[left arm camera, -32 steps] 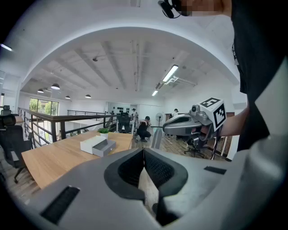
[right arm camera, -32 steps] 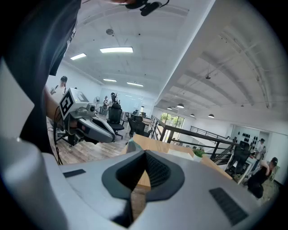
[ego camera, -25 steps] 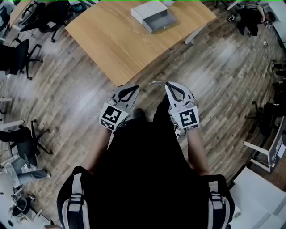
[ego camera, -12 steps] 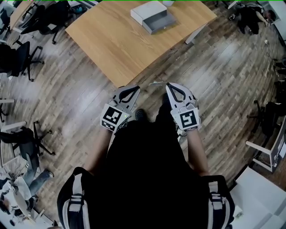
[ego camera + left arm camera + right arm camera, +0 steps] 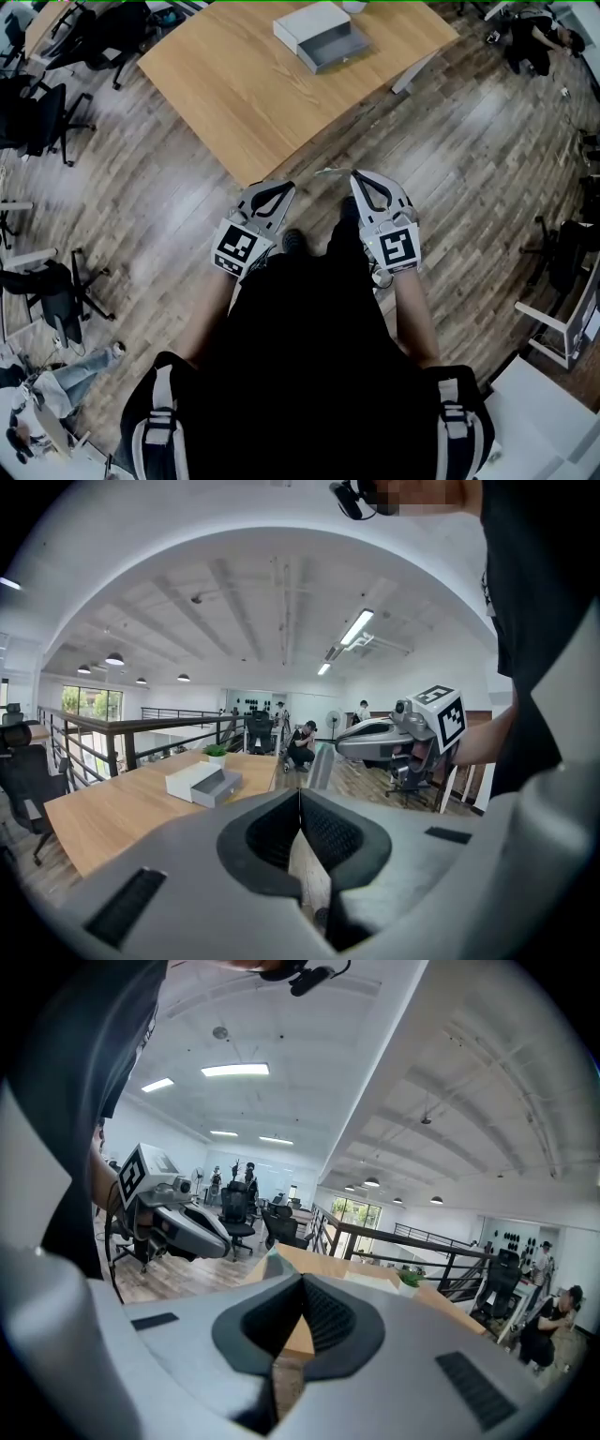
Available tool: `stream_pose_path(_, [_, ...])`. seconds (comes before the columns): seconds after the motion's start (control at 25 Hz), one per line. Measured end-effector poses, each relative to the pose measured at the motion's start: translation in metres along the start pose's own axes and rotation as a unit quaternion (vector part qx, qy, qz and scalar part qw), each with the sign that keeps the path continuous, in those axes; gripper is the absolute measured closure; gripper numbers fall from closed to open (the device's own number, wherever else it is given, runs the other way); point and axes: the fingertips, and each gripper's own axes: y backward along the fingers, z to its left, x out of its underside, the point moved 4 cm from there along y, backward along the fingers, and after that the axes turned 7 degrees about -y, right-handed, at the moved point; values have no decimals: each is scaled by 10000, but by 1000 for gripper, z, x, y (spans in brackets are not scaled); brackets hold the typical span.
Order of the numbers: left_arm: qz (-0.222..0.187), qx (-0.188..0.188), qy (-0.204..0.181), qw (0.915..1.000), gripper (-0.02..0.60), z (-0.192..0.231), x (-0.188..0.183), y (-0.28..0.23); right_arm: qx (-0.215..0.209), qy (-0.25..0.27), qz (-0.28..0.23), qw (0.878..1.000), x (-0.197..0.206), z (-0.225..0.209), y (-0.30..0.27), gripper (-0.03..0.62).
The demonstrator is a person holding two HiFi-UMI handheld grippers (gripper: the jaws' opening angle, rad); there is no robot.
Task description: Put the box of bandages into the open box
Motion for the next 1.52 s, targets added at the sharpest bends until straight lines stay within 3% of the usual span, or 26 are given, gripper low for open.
stream_pose_path(1.52, [219, -1018, 219, 9943, 558, 18, -50, -130, -997, 28, -225, 9948, 0, -161, -44, 569])
